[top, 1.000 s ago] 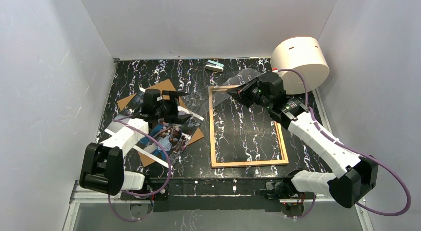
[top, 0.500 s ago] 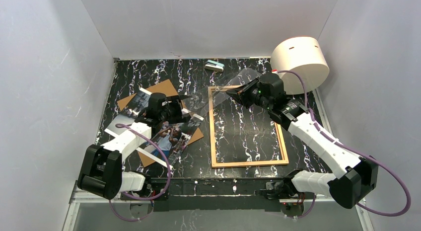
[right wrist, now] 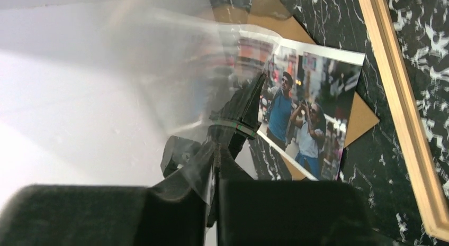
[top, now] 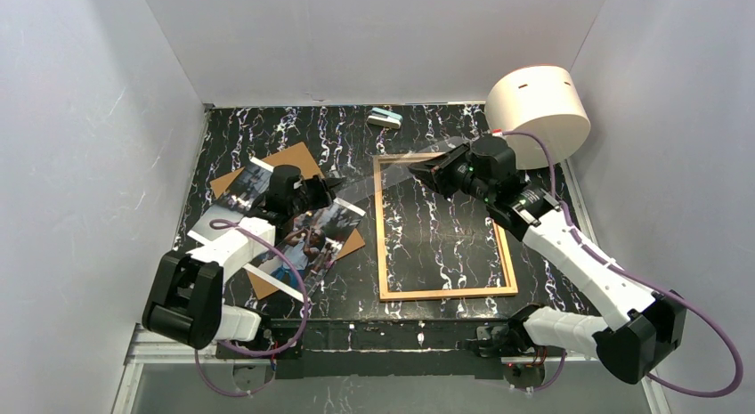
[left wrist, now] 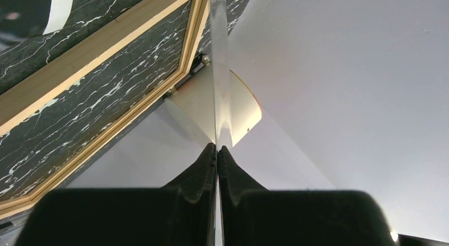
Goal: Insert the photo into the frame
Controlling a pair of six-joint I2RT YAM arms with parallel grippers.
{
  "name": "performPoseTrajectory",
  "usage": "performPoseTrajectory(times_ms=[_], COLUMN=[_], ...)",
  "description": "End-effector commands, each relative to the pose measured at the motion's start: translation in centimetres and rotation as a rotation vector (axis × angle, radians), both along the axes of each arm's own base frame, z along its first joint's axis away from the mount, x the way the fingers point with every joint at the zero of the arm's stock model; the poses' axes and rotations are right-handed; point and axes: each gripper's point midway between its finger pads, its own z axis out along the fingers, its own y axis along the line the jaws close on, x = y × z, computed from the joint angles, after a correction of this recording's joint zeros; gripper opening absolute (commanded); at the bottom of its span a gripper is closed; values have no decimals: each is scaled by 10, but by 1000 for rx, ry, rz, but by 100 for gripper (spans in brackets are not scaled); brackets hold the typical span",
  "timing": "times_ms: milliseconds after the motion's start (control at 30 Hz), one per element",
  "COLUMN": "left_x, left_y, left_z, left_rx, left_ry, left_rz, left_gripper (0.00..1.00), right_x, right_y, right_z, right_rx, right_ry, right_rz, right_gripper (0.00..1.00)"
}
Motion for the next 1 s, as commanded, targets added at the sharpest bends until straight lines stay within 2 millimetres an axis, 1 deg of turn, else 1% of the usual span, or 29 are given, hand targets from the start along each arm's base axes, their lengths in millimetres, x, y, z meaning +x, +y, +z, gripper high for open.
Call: performPoseTrajectory(times_ms=[0,67,100,167,300,367,433,467,500,533,633,700,733,800,833,933,967], left_x=[15,20,23,30,46,55,58,63,63,65,62,54,49,37,31,13,8], left_y=[-2,-2,-2,-2,-1,7,14,21,28,35,54,65,70,80,84,88,88], left_z=[12,21,27,38,64,83,100,115,121,134,175,198,213,227,231,242,244], left_rx=[5,38,60,107,231,341,465,537,607,692,962,1116,1179,1274,1301,1339,1342], left_ry=[-40,-66,-88,-129,-230,-287,-347,-399,-412,-446,-548,-590,-611,-623,-623,-645,-651], left_rz=[22,15,9,-3,-34,-37,-71,-60,-76,-91,-163,-230,-253,-303,-323,-371,-377], left_gripper=[0,0,0,0,0,0,0,0,0,0,0,0,0,0,0,0,0], right_x=[-16,-21,-23,-28,-35,-38,-38,-37,-37,-36,-28,-23,-22,-19,-19,-15,-14], right_y=[-10,-20,-26,-37,-67,-81,-89,-91,-93,-93,-80,-60,-49,-30,-20,4,11], right_z=[2,-7,-10,-12,-13,-10,-9,-9,-12,-17,-31,-46,-57,-82,-95,-134,-143], right_rx=[14,-21,-40,-82,-206,-273,-341,-378,-413,-445,-533,-565,-573,-601,-606,-658,-687], right_ry=[31,58,59,53,16,-19,-60,-79,-83,-87,-114,-120,-101,-55,-19,60,68], right_rz=[-7,-37,-50,-76,-137,-160,-156,-142,-135,-118,-12,109,177,296,359,480,510], right_gripper=[25,43,50,58,65,66,67,67,67,67,67,68,67,65,63,59,59])
